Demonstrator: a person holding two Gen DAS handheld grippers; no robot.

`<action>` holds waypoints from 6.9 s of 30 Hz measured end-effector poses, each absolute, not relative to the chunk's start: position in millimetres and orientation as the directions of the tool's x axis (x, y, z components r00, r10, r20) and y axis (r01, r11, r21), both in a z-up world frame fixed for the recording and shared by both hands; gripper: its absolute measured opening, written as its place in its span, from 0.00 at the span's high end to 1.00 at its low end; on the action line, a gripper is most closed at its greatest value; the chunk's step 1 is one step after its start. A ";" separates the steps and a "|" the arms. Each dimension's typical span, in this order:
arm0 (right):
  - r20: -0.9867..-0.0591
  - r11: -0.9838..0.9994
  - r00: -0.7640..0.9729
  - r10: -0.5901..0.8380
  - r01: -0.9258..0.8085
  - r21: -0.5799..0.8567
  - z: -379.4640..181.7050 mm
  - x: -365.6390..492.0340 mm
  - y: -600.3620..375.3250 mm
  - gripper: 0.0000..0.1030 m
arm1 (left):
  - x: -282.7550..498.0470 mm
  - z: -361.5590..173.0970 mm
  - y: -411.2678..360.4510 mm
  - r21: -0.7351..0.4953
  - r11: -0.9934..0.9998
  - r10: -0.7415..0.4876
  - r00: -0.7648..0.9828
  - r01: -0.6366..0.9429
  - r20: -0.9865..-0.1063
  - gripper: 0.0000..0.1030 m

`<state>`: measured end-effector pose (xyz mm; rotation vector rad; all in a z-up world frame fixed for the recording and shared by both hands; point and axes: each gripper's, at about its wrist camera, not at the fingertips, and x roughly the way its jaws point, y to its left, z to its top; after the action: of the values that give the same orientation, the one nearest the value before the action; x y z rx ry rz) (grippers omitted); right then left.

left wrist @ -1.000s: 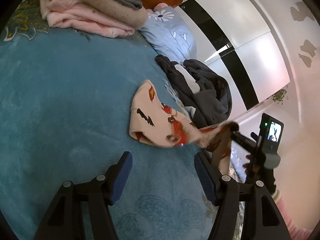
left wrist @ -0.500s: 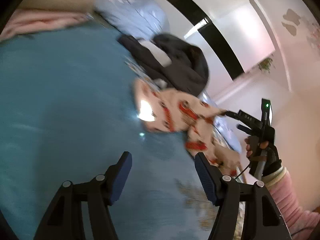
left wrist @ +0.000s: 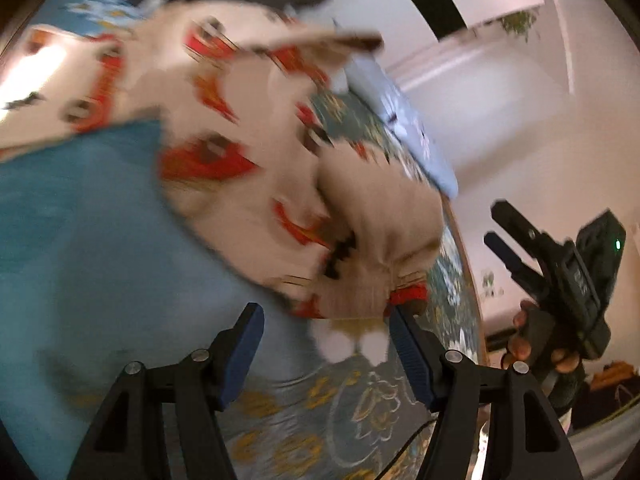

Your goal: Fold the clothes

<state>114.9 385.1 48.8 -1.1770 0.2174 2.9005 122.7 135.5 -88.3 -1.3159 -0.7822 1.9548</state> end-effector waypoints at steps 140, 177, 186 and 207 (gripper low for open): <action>-0.609 -0.651 -0.775 -0.170 -0.376 0.659 13.8 197.7 509.3 0.96 | 221.2 -101.5 -223.8 -0.821 -0.540 0.249 -0.897 0.186 -0.367 0.90; -0.741 -0.577 -0.669 -0.057 -0.584 0.571 -22.8 23.4 455.6 0.97 | 182.3 -103.6 -259.2 -0.845 -0.526 0.321 -0.896 0.101 -0.307 0.89; -0.628 -0.642 -0.775 0.075 -0.519 0.564 63.5 146.7 472.3 0.97 | 199.1 -84.4 -245.7 -0.829 -0.553 0.397 -0.848 0.085 -0.352 0.89; -0.810 -0.493 -0.582 0.069 -0.726 0.480 -30.8 292.2 517.8 0.97 | 223.2 -84.9 -231.1 -0.722 -0.654 0.364 -0.744 0.224 -0.561 0.88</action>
<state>292.2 517.8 -30.8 -1.0281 1.1779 2.1076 223.2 -231.1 -84.9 -1.0881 -1.2665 2.5619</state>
